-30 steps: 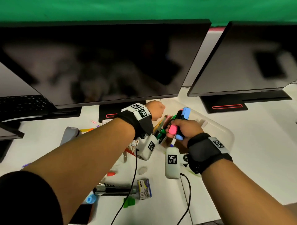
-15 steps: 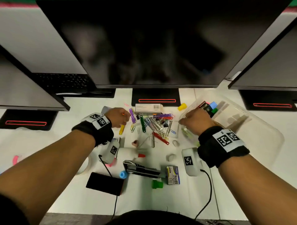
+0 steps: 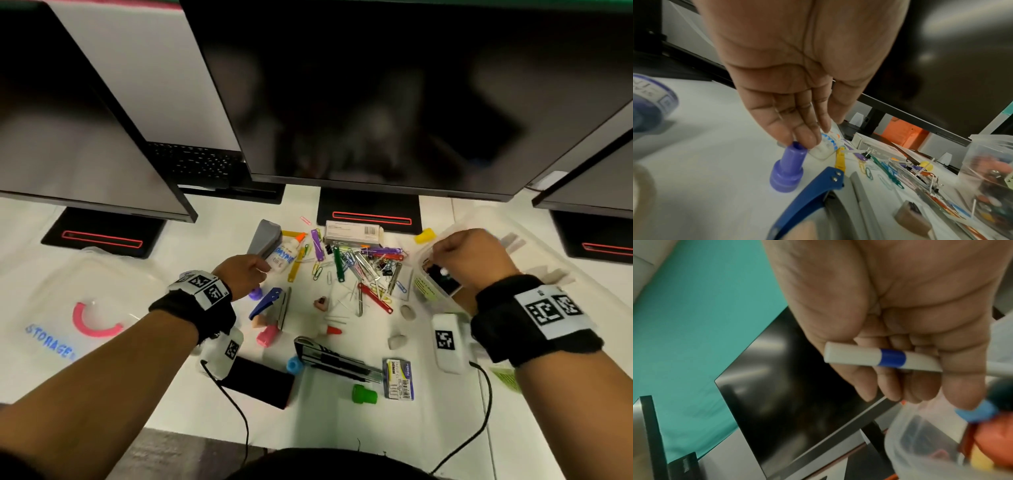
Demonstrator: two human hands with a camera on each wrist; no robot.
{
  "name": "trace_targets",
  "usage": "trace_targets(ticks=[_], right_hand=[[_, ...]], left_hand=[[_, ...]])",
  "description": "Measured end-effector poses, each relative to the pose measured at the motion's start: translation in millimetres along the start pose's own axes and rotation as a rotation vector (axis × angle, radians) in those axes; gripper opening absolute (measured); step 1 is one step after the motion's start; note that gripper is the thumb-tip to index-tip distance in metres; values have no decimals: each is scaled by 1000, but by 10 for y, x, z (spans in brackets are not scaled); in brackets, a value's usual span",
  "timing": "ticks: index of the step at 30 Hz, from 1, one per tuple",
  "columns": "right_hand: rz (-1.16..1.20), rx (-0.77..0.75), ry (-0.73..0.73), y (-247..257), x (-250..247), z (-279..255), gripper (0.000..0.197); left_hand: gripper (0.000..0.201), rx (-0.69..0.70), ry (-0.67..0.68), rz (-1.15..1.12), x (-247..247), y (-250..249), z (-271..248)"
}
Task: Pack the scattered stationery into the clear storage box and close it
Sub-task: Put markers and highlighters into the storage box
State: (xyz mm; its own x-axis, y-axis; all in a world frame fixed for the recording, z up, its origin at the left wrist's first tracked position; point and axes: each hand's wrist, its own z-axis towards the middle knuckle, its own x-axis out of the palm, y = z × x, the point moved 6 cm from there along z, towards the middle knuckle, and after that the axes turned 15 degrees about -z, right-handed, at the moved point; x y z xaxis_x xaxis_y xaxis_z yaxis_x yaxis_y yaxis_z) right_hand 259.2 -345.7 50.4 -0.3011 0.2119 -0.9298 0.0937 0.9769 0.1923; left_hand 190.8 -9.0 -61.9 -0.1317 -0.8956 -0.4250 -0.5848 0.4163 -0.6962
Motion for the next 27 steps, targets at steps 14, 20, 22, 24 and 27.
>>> trace_targets(ticks=[14,20,22,24,27], right_hand=[[227,53,-238,-33,-98,-44,16],[-216,-528,82,667,767,-535,18],[-386,-604,322,678,1187,-694,39],[-533,-637,488,593,1484,-830,63],[-758,-741,544,494,1705,-989,82]], left_hand=[[15,73,17,123,10,53,-87],[10,23,419,525,283,176,-342],[26,36,481,633,343,250,-433],[39,58,541,692,413,320,-518],[57,100,600,861,535,479,-618]])
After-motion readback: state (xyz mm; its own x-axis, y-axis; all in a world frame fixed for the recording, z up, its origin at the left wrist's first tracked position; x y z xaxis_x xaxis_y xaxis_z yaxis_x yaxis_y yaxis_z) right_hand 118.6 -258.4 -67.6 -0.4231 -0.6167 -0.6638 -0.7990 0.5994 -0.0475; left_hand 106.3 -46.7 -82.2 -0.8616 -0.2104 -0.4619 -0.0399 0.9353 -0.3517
